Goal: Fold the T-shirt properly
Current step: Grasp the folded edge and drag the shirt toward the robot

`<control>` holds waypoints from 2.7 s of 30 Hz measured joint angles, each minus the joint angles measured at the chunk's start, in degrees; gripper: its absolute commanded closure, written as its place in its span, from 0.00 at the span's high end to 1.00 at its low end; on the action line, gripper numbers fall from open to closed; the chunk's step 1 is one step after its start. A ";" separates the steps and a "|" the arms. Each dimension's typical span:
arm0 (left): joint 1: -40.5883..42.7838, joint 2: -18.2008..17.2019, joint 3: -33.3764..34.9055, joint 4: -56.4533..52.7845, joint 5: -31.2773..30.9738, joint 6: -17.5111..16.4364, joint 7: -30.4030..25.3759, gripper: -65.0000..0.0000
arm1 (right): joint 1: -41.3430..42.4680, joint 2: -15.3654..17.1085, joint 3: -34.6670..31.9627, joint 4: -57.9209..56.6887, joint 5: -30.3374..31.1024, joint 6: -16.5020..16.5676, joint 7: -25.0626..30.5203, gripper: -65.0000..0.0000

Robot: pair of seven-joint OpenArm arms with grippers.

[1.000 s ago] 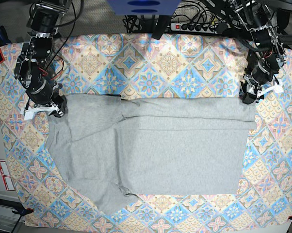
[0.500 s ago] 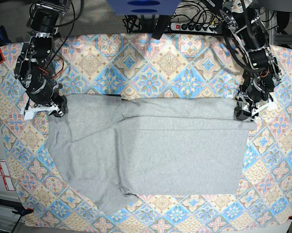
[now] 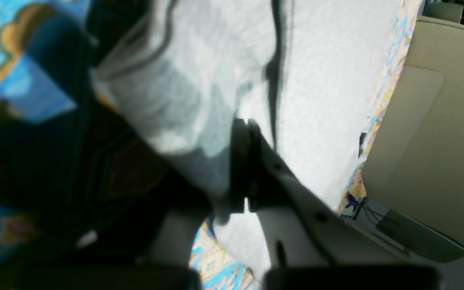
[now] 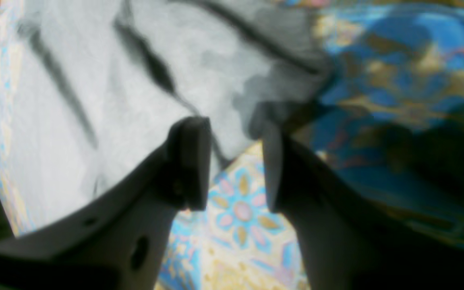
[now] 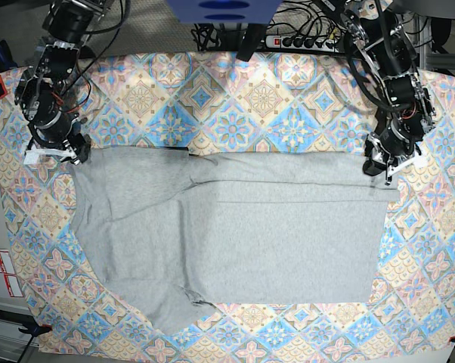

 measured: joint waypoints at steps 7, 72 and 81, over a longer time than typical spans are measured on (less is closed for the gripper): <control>-0.02 0.00 0.00 0.00 -0.04 0.00 0.00 0.00 | 0.59 0.24 1.36 -7.76 1.01 0.20 0.83 0.32; 28.06 1.53 -0.13 24.20 -1.86 -0.76 3.43 0.43 | -14.64 0.52 8.50 -0.90 7.41 0.81 -0.28 0.36; 29.97 1.60 -3.91 24.76 -4.46 -1.29 3.67 0.67 | -14.82 0.22 12.15 -1.40 7.23 0.76 -0.63 0.33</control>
